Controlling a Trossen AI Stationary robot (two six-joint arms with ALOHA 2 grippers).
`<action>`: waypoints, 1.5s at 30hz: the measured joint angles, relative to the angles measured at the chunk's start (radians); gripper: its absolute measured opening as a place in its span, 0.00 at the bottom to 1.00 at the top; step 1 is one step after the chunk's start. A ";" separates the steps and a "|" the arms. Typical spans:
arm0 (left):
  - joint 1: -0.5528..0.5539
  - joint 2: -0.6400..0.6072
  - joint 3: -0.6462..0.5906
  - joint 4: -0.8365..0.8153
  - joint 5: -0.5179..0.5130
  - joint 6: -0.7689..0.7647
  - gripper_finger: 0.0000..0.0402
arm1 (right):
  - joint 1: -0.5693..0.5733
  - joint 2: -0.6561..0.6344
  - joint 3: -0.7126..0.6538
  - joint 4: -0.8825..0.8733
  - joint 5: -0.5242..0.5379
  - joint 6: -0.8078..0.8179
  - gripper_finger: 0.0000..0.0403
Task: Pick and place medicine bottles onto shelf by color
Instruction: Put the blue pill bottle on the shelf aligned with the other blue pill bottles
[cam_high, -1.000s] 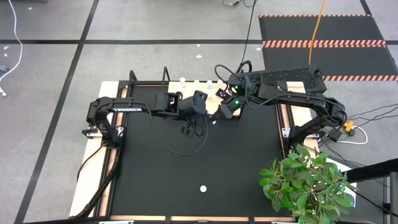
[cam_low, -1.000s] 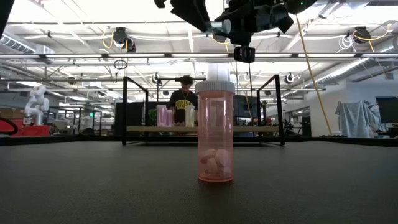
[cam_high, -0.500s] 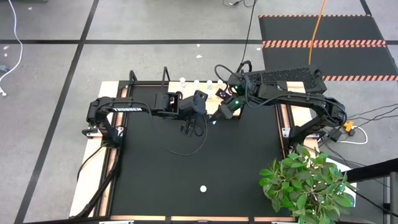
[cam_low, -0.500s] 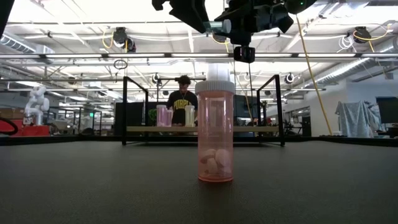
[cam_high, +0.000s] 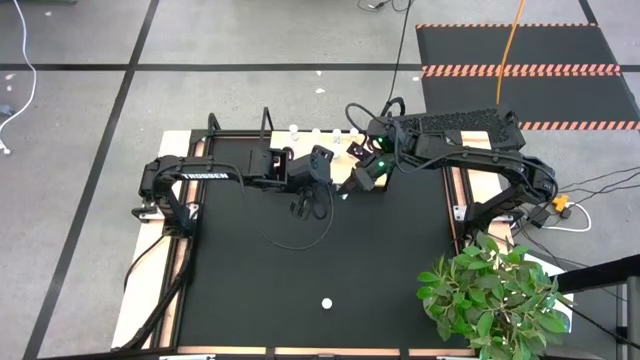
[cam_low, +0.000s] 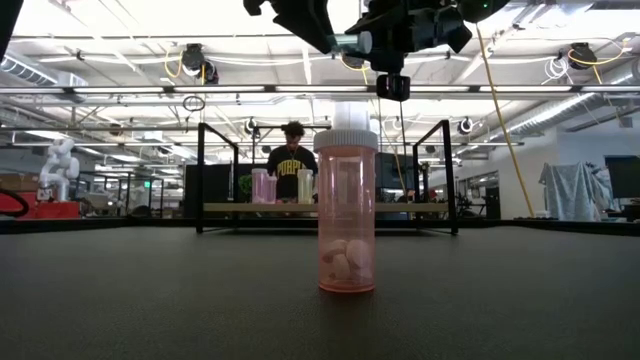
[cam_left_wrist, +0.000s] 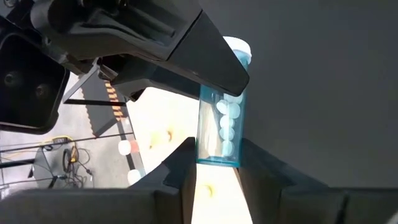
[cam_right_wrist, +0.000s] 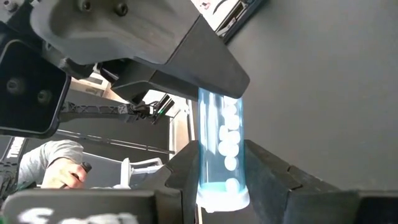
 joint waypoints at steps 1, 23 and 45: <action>0.000 0.000 0.000 0.000 0.000 -0.008 0.24 | 0.000 0.000 0.000 0.000 -0.001 -0.001 0.26; 0.028 -0.001 0.000 0.019 -0.005 -0.144 0.25 | -0.081 -0.045 0.001 0.052 0.005 -0.150 0.45; 0.314 -0.020 0.001 0.467 0.366 -0.527 0.25 | -0.104 -0.401 0.000 0.228 0.600 -0.728 0.49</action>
